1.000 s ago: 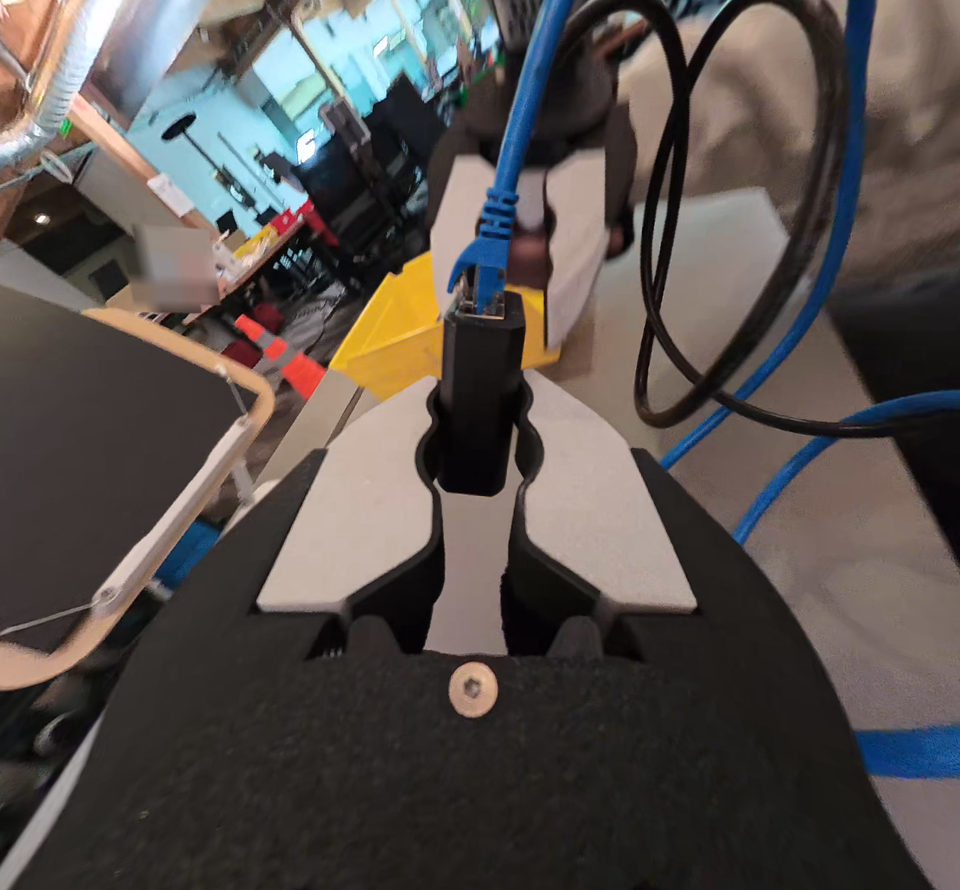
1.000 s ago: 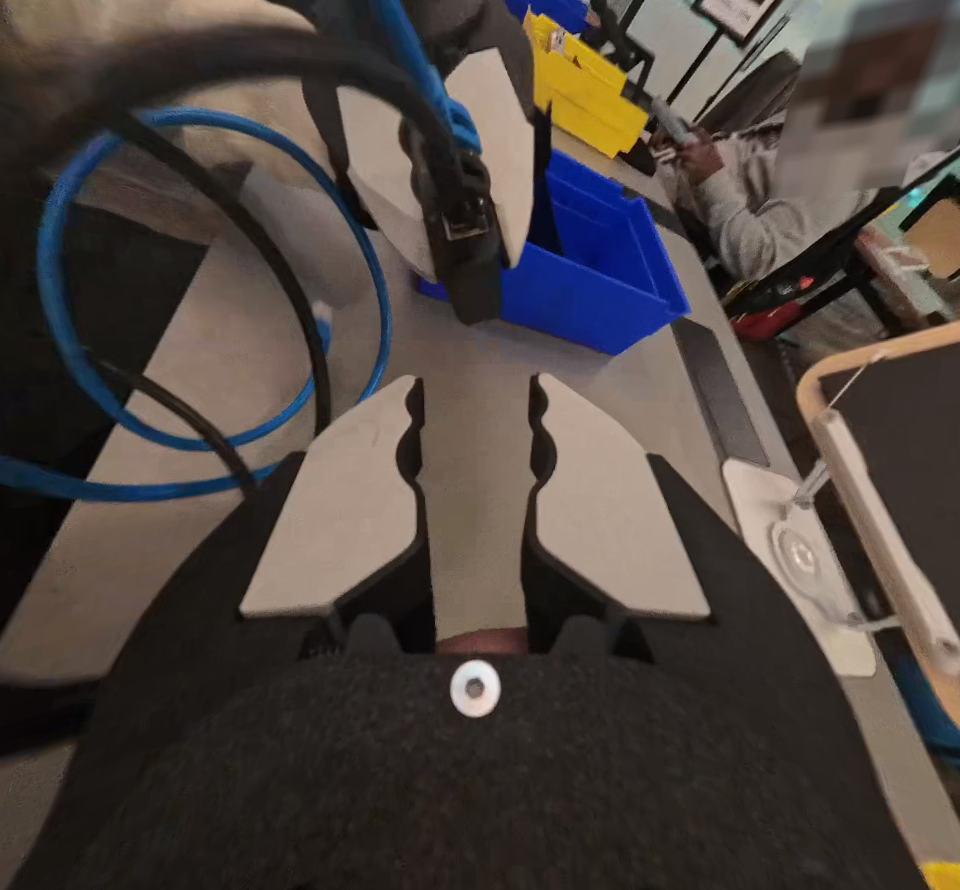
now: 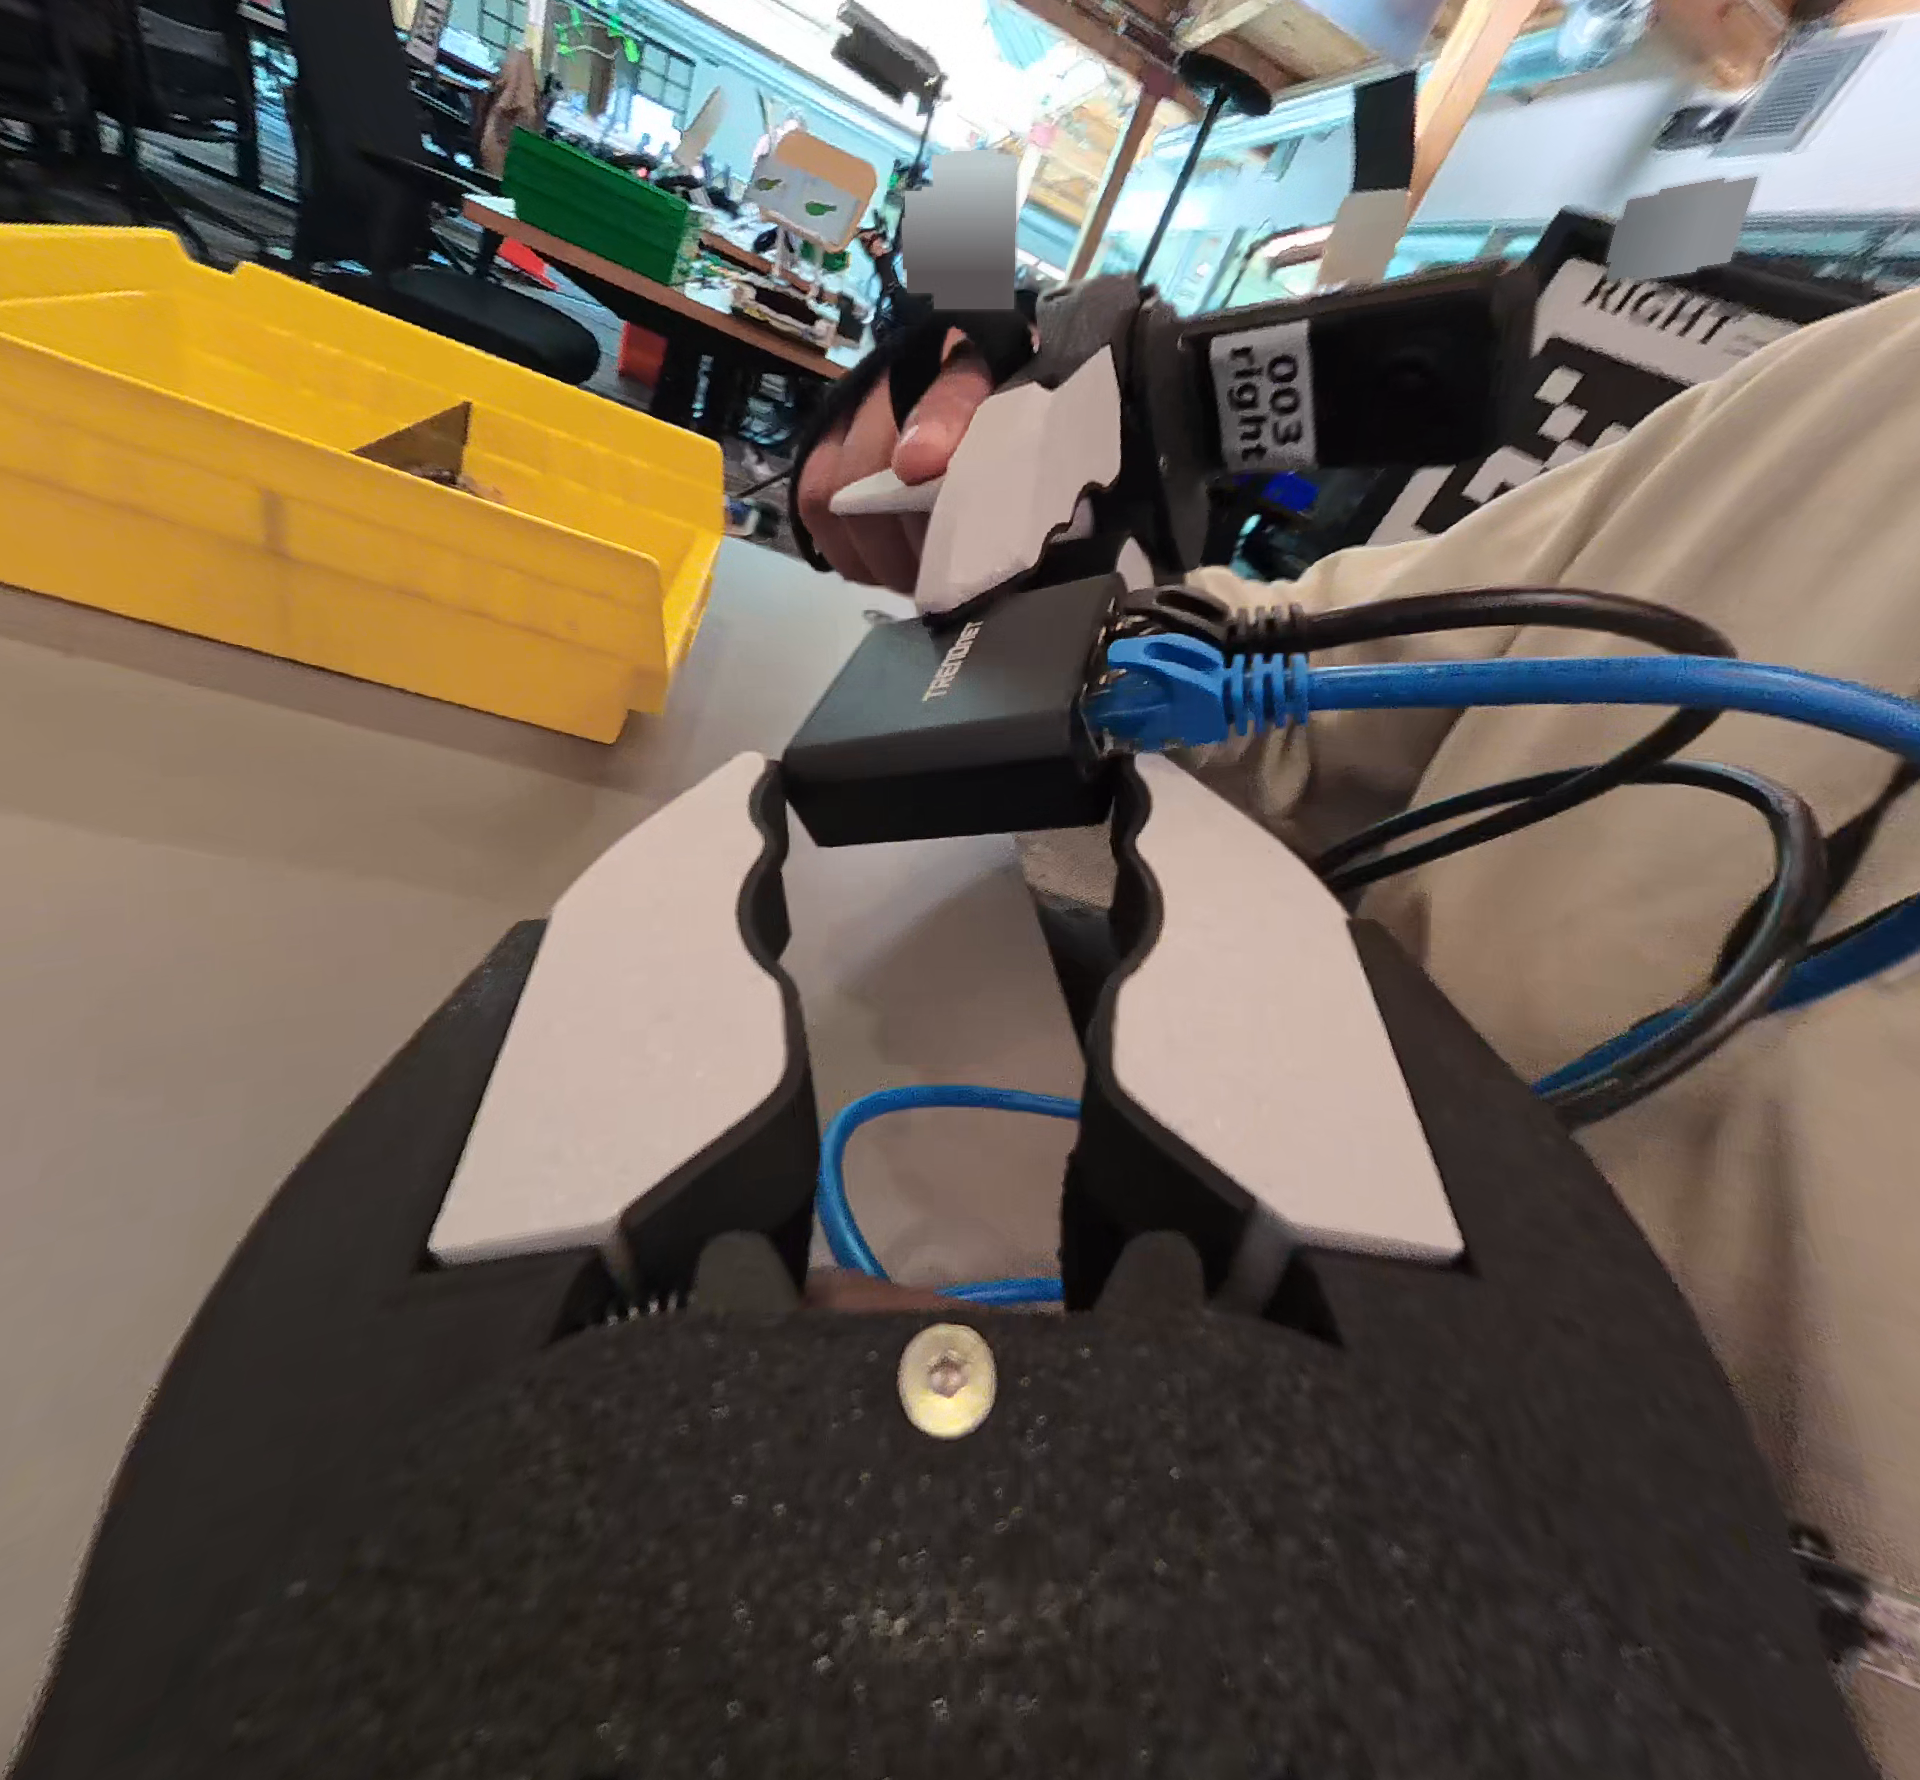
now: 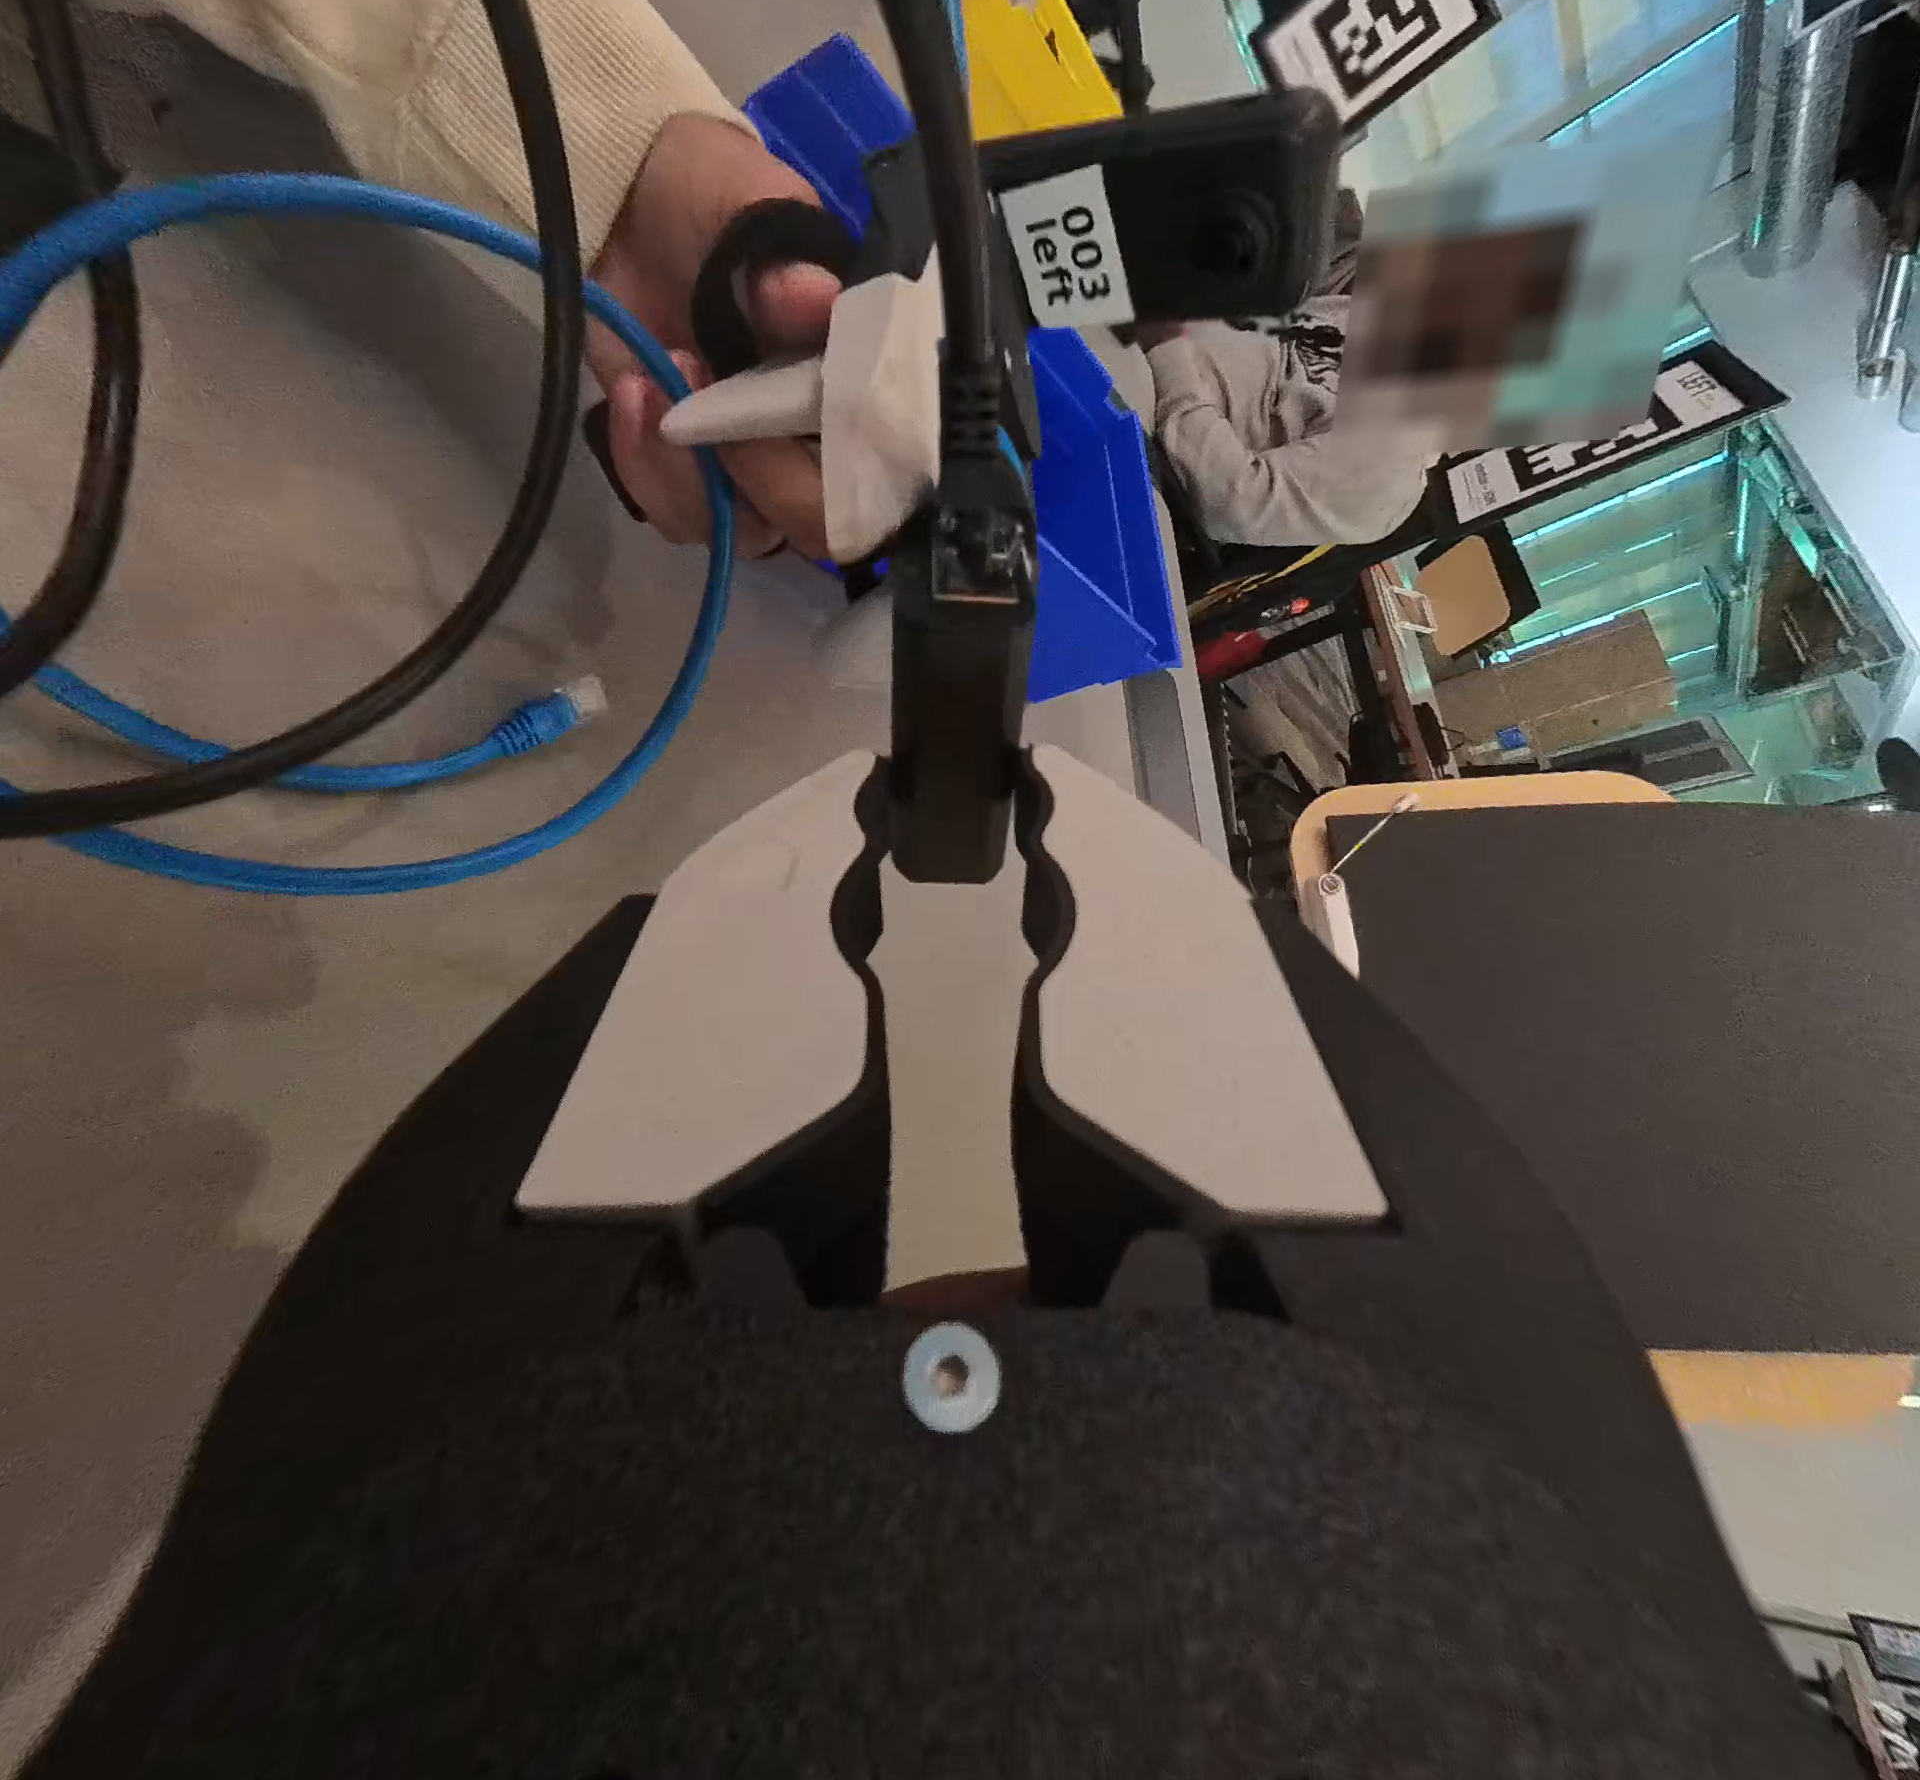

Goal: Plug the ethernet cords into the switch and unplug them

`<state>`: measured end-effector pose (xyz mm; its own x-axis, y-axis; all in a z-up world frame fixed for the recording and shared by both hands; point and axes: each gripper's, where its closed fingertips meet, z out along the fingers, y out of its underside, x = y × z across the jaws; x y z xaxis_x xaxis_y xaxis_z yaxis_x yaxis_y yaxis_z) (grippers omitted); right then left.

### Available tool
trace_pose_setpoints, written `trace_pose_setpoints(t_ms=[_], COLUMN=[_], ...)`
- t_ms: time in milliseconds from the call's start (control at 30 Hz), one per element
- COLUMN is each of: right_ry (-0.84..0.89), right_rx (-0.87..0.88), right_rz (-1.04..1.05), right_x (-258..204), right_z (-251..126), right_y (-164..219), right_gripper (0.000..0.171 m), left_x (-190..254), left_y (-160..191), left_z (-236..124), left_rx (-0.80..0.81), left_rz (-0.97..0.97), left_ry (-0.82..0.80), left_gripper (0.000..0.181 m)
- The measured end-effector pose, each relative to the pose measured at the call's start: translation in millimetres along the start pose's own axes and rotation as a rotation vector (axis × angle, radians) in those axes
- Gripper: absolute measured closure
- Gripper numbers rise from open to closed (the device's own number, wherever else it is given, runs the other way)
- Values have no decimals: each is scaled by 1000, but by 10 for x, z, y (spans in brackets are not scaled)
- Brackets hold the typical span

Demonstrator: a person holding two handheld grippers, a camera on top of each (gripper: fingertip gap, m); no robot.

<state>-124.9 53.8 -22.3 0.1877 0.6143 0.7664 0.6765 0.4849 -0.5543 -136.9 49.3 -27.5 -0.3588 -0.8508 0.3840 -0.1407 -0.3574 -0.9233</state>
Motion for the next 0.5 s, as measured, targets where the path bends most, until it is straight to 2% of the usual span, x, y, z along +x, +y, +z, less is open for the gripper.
trace_pose_setpoints(t_ms=[167, 333, 433, 467, 500], right_ry=[-85, -75, -8, 24, 58], right_rx=[26, -3, -16, -47, -74], right_rz=[32, 49, 50, 42, 33], right_x=[-141, -68, 44, 115, 199], right_z=[121, 173, 201, 213, 223], right_y=[-73, -29, 21, 98, 185], right_gripper=[146, 147, 146, 146, 146], left_x=[81, 20, -68, -140, -211], left_y=[103, 61, -18, -66, -147], left_z=[144, 154, 108, 41, -65], left_rx=[-88, -49, -45, -40, -12], left_rz=[48, 20, 34, 49, 55], left_ry=[17, 24, -47, -110, -180], left_gripper=[122, 122, 123, 130, 129])
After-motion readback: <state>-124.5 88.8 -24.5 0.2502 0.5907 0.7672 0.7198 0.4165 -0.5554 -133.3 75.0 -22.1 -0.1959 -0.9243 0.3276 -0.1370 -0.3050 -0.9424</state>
